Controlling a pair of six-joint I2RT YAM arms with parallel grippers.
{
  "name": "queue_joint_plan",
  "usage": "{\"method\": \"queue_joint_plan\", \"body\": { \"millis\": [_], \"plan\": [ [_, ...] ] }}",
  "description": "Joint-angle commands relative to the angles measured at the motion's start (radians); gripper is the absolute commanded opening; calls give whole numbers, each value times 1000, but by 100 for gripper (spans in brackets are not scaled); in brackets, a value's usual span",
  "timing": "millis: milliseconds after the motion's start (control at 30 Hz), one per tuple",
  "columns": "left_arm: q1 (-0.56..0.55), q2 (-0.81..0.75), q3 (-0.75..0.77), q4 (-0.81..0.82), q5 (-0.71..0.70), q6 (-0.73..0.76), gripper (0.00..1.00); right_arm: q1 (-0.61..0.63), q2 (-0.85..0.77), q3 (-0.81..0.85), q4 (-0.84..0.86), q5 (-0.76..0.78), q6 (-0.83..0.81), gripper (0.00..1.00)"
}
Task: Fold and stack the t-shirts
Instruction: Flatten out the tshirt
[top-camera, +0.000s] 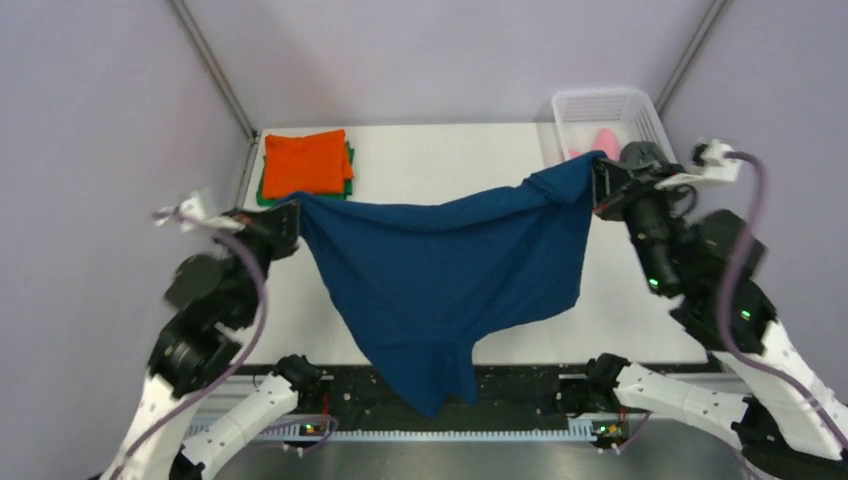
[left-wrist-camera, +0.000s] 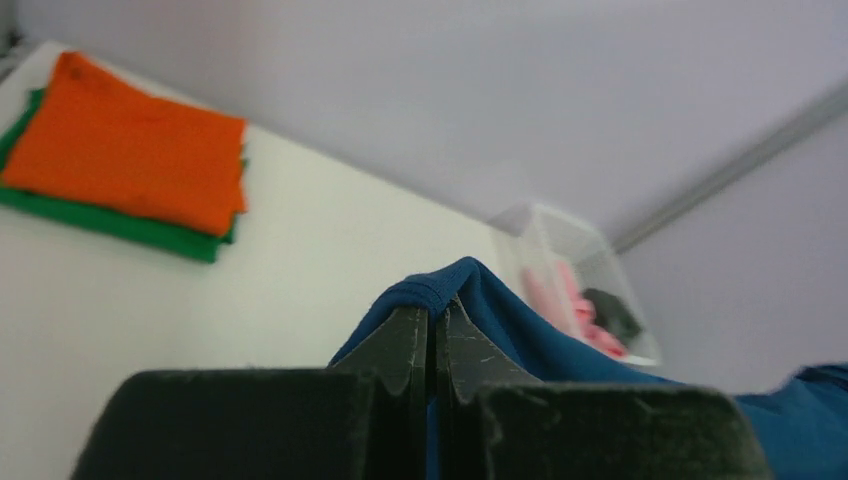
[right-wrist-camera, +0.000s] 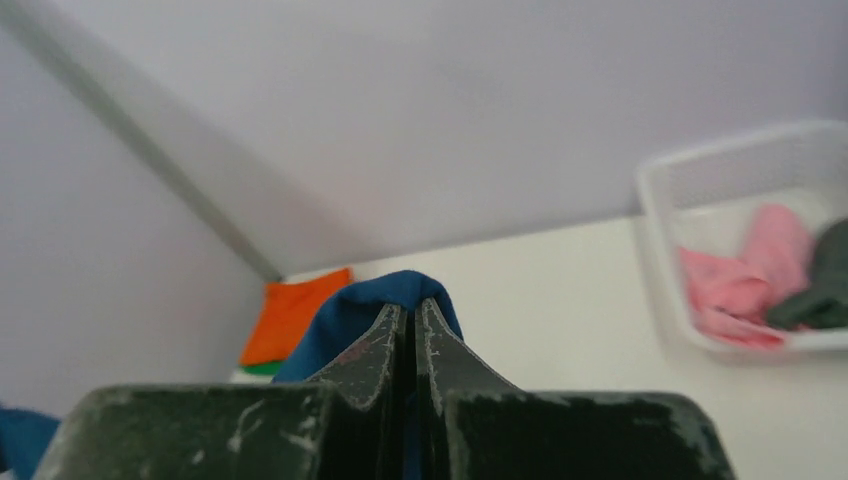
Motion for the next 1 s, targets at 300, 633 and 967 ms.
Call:
{"method": "queue_joint_plan", "body": {
  "millis": [300, 633, 967],
  "plan": [
    [187, 1125, 263, -240, -336, -99, 98, -345, 678, -236, 70, 47, 158, 88],
    [130, 875, -26, -82, 131, -90, 99, -346, 518, -394, 53, -41, 205, 99],
    [-47, 743, -470, 236, 508, -232, 99, -367, 335, -659, 62, -255, 276, 99]
  ]
}}
